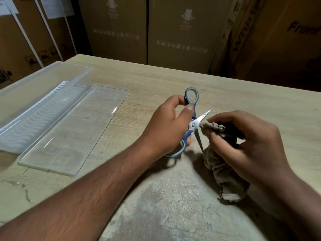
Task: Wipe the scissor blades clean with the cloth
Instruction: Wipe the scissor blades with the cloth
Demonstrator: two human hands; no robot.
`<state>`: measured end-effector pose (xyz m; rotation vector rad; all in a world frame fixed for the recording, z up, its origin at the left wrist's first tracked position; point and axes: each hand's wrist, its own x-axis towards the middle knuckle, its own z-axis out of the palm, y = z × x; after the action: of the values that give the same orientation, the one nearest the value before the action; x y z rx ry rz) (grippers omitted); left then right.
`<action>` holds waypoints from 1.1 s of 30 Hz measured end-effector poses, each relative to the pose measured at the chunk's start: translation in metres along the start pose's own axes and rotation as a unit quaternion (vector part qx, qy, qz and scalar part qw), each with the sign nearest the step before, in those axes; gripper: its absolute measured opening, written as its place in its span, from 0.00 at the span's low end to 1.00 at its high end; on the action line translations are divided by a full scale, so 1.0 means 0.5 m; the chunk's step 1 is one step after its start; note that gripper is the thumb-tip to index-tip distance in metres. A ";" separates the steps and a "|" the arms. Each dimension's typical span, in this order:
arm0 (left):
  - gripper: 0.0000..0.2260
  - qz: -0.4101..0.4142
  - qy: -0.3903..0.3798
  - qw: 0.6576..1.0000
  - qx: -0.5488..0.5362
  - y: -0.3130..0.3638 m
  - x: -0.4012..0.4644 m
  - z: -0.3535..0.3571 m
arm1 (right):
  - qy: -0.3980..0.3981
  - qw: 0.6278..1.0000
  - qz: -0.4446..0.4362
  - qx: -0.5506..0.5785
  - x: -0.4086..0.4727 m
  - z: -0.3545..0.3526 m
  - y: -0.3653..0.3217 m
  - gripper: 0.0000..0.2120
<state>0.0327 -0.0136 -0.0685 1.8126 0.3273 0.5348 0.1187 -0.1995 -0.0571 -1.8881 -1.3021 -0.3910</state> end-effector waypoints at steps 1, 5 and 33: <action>0.06 0.005 -0.009 1.000 0.000 -0.001 -0.005 0.009 | 0.011 1.000 0.013 0.000 -0.001 0.005 -0.002 0.08; 0.08 0.003 -0.039 0.999 -0.019 -0.009 -0.019 0.032 | 0.005 0.999 0.033 -0.035 -0.007 0.022 -0.003 0.06; 0.06 0.041 -0.013 0.997 -0.066 0.027 -0.051 0.036 | 0.065 0.996 0.061 0.013 -0.010 0.021 -0.019 0.04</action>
<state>0.0194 -0.0447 -0.0647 1.7083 0.1968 0.5760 0.1063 -0.1934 -0.0629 -1.8772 -1.0955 -0.4249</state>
